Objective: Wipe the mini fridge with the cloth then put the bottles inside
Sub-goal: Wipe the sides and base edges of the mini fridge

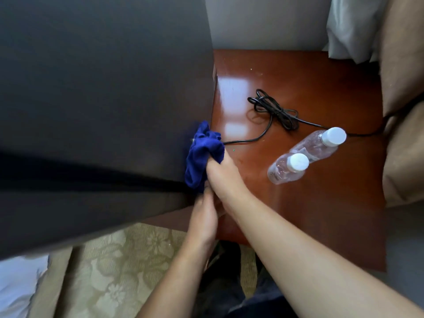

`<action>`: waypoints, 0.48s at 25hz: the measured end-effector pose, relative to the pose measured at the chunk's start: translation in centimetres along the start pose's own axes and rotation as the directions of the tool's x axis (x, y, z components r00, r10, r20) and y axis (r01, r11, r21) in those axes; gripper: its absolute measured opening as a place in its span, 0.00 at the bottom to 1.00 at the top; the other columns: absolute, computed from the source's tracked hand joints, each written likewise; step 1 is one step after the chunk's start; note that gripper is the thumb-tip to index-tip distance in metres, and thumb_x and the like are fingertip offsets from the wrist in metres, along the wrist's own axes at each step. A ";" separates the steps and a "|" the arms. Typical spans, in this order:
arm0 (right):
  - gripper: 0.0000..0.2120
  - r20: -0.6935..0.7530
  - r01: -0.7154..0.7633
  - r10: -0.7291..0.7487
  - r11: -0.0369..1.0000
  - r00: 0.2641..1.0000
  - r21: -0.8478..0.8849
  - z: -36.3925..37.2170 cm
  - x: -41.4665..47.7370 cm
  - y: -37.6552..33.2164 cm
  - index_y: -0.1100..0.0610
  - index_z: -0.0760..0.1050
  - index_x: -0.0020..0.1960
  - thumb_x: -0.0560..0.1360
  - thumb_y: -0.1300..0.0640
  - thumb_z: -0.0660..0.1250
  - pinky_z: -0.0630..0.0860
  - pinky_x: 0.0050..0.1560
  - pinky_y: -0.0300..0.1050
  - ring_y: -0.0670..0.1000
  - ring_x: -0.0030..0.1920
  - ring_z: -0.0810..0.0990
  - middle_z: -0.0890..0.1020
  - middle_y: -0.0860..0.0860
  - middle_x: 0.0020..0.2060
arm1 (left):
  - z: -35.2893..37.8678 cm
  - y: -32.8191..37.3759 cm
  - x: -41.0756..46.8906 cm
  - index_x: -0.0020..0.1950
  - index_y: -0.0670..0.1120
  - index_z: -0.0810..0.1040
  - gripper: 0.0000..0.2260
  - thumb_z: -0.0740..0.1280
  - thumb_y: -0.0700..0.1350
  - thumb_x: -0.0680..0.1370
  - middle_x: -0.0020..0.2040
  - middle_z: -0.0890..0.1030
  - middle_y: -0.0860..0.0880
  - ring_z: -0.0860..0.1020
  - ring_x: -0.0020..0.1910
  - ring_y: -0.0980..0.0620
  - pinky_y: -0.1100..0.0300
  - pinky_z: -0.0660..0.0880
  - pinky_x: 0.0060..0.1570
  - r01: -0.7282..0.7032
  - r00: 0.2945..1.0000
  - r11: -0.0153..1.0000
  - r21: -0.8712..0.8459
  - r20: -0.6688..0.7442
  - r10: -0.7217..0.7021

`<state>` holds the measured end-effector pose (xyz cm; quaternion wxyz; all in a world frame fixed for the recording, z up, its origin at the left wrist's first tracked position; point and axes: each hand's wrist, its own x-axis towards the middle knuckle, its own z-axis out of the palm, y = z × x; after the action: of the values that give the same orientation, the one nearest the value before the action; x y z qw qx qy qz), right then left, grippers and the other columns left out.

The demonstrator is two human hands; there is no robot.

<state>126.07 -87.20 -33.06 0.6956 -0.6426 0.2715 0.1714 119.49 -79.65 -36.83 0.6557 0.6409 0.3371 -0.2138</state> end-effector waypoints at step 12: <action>0.21 -0.076 0.544 -0.548 0.837 0.833 -0.066 1.8 -13.7 -7.0 0.49 0.77 0.65 0.72 0.49 0.65 0.77 0.67 0.57 0.50 0.60 0.84 0.86 0.48 0.55 | -6.5 7.9 -11.3 0.58 0.44 0.85 0.11 0.69 0.47 0.79 0.48 0.88 0.49 0.84 0.54 0.45 0.45 0.78 0.61 -0.387 0.897 0.922 -0.018 0.223 0.381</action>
<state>119.56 -84.75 -19.19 0.6888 -0.7150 0.1049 -0.0580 116.30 -74.24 -22.95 0.7100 0.6753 0.1257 -0.1553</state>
